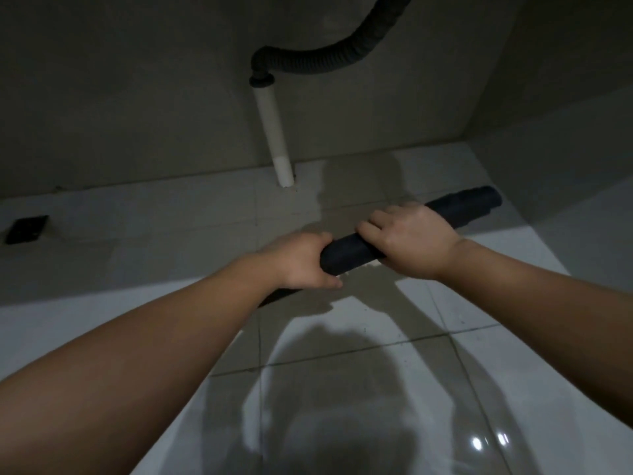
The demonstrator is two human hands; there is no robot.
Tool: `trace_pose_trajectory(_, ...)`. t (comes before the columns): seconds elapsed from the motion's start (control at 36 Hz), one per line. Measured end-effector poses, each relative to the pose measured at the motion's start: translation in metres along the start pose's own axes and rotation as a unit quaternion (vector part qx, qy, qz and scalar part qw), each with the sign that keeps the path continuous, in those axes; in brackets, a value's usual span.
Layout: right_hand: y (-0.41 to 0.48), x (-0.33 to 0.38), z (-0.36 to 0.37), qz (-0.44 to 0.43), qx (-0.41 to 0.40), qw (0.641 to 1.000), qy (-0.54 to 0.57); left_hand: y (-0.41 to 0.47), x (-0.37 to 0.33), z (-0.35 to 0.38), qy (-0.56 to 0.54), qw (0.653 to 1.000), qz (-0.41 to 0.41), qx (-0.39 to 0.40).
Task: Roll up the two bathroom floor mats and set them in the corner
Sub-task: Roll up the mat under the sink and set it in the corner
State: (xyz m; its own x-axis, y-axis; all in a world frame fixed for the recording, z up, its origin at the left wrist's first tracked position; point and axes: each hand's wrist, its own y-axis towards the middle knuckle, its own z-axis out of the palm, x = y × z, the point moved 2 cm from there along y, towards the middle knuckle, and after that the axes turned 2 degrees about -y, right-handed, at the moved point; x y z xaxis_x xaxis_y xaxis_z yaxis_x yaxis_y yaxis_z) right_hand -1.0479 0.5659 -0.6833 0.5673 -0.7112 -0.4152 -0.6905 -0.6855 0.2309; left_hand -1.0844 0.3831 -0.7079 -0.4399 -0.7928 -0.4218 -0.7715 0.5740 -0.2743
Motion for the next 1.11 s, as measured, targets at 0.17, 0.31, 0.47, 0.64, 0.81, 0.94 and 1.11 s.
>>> trace_pose_trajectory(0.17,0.009,-0.004,-0.002,0.056,0.162,0.98,0.101,-0.001,0.006,0.005,0.088,0.991,0.017,-0.099)
trace_pose_trajectory(0.31,0.014,-0.029,-0.008,0.143,0.388,0.852,0.322,-0.009,0.002,0.003,0.188,0.955,0.111,-0.201)
trace_pose_trajectory(0.47,0.004,-0.024,-0.007,0.18,0.413,0.813,0.369,-0.007,-0.005,0.001,0.204,0.94,0.155,-0.227)
trace_pose_trajectory(0.64,0.011,-0.012,-0.033,0.084,0.258,0.957,0.102,0.005,-0.016,0.004,0.039,0.995,0.031,-0.091)
trace_pose_trajectory(0.81,0.021,-0.034,-0.088,0.079,0.267,0.961,0.007,0.012,-0.05,0.022,-0.2,0.974,-0.023,-0.098)
trace_pose_trajectory(0.94,-0.004,-0.079,-0.145,0.177,0.107,0.977,0.049,0.013,-0.083,0.06,-0.369,0.915,-0.051,-0.155)
trace_pose_trajectory(1.11,-0.02,-0.074,-0.14,0.27,0.017,0.914,0.302,0.015,-0.115,0.131,-0.48,0.86,-0.083,-0.151)
